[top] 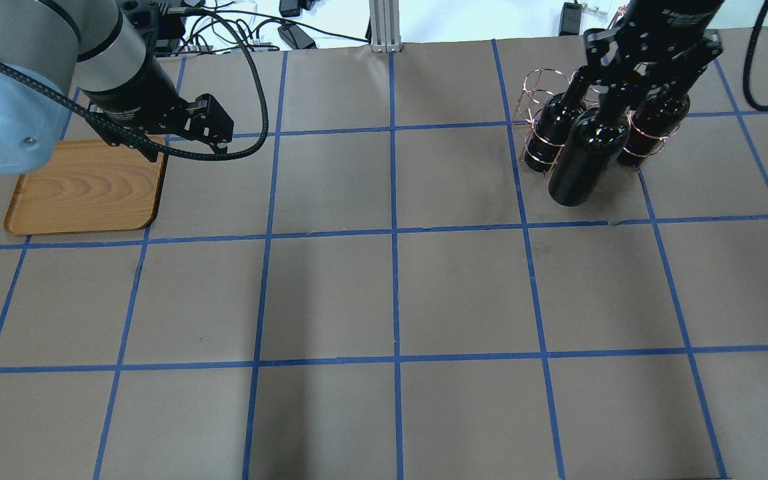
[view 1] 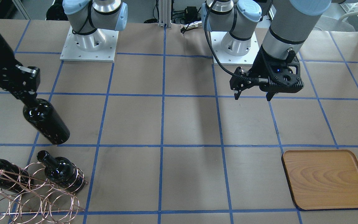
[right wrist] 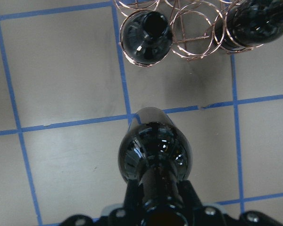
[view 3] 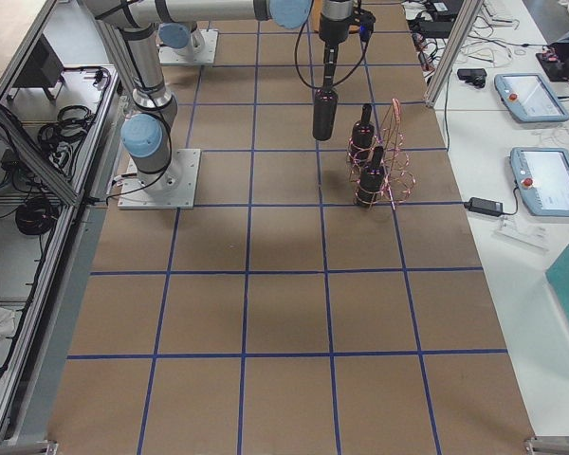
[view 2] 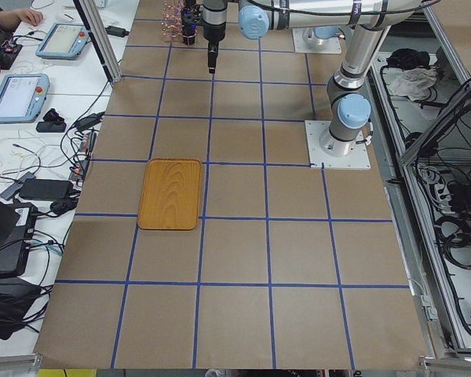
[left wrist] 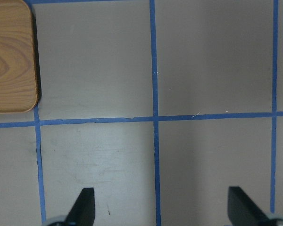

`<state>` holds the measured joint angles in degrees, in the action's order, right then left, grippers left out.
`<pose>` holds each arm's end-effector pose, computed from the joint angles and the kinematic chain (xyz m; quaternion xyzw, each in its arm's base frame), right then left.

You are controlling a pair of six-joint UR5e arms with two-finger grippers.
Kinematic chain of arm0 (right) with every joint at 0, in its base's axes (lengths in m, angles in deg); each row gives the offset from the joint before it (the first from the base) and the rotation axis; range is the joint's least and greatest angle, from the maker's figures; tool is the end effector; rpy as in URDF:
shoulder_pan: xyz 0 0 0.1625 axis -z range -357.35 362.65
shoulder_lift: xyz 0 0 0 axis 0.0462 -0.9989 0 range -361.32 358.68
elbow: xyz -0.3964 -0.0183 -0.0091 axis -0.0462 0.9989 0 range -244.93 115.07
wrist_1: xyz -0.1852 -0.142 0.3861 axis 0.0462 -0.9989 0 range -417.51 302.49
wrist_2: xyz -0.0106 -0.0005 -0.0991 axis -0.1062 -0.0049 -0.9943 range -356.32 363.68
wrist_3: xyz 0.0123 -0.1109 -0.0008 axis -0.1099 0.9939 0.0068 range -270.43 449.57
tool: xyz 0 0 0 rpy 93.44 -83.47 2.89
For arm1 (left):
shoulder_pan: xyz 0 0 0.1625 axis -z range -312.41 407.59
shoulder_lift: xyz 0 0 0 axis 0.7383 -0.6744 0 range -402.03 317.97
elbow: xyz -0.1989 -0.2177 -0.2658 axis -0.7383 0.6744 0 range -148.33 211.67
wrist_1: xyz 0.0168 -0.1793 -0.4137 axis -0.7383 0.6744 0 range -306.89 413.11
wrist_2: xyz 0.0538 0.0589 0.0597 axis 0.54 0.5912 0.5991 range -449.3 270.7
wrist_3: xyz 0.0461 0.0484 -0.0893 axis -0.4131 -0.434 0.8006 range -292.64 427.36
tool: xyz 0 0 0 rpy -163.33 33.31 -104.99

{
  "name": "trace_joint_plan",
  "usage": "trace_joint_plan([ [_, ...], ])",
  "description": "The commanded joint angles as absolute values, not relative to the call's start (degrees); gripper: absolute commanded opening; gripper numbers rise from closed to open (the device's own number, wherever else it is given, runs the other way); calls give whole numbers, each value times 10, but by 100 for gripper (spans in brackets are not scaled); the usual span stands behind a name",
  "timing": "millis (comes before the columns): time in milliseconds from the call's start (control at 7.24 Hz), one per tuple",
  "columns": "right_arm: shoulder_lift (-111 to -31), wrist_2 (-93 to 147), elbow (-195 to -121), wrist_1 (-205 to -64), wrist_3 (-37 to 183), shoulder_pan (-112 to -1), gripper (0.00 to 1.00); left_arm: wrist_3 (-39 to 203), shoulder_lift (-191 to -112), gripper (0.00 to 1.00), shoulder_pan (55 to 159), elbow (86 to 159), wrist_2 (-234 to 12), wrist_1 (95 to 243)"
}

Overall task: Take wine from basket and place on tray
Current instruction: 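Lift the dark bottle out of the wire rack with the right gripper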

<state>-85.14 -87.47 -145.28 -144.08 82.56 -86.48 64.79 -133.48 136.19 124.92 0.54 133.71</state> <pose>0.1223 -0.5746 0.4718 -0.0688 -0.9976 0.0009 0.0100 -0.1202 -0.5512 0.4210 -0.0103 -0.9991 0.0410 0.0000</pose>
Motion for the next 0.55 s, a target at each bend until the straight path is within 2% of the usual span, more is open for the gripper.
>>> trace_joint_plan([
  [0, -840, -875, -1479, -1464, 663, -975, 0, 647, -1333, 100, 1362, 1248, 5, 1336],
  [415, -827, -872, -1514, -1508, 528, -1055, 0, 648, -1335, 100, 1362, 1248, 5, 1334],
])
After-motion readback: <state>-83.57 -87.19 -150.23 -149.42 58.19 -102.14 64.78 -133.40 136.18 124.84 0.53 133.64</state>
